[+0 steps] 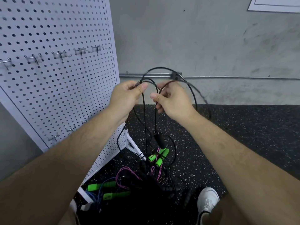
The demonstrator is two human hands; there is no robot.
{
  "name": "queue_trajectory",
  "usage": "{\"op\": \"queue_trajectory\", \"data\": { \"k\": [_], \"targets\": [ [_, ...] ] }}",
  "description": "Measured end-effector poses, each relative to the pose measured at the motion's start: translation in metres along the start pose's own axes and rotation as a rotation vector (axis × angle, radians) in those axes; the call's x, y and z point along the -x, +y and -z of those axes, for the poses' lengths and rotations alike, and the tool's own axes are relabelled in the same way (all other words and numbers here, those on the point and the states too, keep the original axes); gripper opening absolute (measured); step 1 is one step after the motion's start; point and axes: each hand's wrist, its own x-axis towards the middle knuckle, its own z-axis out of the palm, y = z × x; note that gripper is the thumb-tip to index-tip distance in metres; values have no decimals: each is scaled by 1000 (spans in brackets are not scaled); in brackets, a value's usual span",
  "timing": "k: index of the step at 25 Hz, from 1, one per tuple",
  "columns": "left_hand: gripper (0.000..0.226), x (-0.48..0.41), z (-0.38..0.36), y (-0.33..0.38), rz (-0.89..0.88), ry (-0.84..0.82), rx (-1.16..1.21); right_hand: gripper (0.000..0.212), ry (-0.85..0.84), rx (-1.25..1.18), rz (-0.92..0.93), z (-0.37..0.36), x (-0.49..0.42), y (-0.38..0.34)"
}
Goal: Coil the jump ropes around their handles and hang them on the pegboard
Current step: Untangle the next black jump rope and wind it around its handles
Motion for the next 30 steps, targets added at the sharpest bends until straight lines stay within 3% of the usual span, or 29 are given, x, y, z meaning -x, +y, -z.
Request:
{"op": "queue_trajectory", "data": {
  "k": [4,6,8,12,17,22,30],
  "targets": [
    [39,-10,10,12,4,-6,239,16,-125,145,-35,-21,10,9],
    [33,-9,8,15,4,-13,249,14,-165,161,-53,-33,12,13],
    [19,-6,8,16,9,-20,211,16,-167,153,-72,-39,11,11],
    [17,1,22,4,74,-32,38,19,-132,157,-95,-30,3,-3],
    [19,27,27,-26,185,-182,-158,27,-48,39,-87,-13,-12,-16],
    [17,41,16,-43,260,-157,-174,28,-46,-102,-87,-14,-17,-15],
    [10,38,12,-39,209,-196,-150,23,-69,-60,-47,-2,-12,-10]
  ]
}}
